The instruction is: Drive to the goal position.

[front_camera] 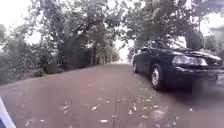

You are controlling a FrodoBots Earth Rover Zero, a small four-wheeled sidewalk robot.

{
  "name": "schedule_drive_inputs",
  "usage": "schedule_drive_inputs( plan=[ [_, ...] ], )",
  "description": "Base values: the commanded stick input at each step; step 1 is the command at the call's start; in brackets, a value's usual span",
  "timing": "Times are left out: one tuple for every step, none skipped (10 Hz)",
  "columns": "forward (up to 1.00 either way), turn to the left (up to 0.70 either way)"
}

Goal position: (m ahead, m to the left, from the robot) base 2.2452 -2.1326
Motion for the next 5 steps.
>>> schedule_drive_inputs(
  plan=[
    [0.70, 0.00],
    [0.70, 0.00],
    [0.70, 0.00],
    [0.70, 0.00],
    [0.70, 0.00]
  ],
)
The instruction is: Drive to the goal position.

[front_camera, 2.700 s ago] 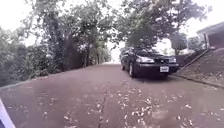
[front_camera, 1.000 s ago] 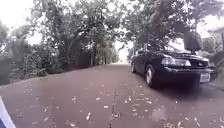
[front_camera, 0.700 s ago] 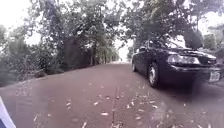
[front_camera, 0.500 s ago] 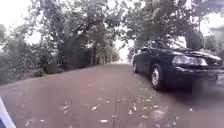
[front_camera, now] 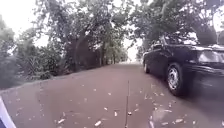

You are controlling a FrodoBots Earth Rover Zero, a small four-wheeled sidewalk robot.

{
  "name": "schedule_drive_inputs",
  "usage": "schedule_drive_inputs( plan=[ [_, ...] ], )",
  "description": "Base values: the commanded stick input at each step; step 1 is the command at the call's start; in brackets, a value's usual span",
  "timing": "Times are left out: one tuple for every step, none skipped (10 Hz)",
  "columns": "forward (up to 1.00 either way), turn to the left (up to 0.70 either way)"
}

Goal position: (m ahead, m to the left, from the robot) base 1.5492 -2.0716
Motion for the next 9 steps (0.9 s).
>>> schedule_drive_inputs(
  plan=[
    [0.70, 0.00],
    [0.70, 0.00],
    [0.70, 0.00],
    [0.70, 0.00],
    [0.70, 0.00],
    [0.70, 0.00],
    [0.70, 0.00],
    [0.70, 0.00],
    [0.70, 0.00]
  ],
)
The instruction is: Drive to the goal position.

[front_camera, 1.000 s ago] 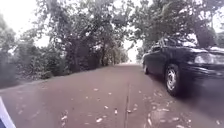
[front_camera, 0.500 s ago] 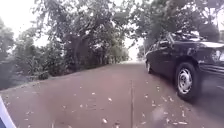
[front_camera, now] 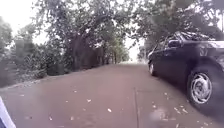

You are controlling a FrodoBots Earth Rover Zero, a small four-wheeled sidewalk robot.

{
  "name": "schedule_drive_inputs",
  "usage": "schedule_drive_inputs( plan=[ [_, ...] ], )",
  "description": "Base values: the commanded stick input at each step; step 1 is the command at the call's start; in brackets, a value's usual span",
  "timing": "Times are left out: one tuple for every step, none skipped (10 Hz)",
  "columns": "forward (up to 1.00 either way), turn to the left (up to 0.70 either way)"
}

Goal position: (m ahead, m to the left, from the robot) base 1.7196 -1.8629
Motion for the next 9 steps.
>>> schedule_drive_inputs(
  plan=[
    [0.70, 0.00],
    [0.70, -0.08],
    [0.70, -0.22],
    [0.70, -0.29],
    [0.70, -0.35],
    [0.70, -0.29],
    [0.70, -0.08],
    [0.70, 0.00],
    [0.70, 0.00]
  ],
)
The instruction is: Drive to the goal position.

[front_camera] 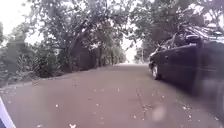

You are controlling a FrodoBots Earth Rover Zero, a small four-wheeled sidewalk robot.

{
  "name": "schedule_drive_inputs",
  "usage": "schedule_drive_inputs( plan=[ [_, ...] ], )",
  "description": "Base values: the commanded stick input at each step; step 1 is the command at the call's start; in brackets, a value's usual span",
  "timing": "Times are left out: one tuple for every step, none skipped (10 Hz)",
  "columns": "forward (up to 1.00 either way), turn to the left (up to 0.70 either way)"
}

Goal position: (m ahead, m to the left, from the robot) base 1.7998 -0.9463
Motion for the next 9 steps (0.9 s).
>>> schedule_drive_inputs(
  plan=[
    [0.70, 0.00],
    [0.70, 0.00],
    [0.70, 0.00],
    [0.70, 0.00],
    [0.70, 0.00],
    [0.70, 0.00],
    [0.70, 0.00],
    [0.70, 0.00],
    [0.70, 0.00]
  ],
)
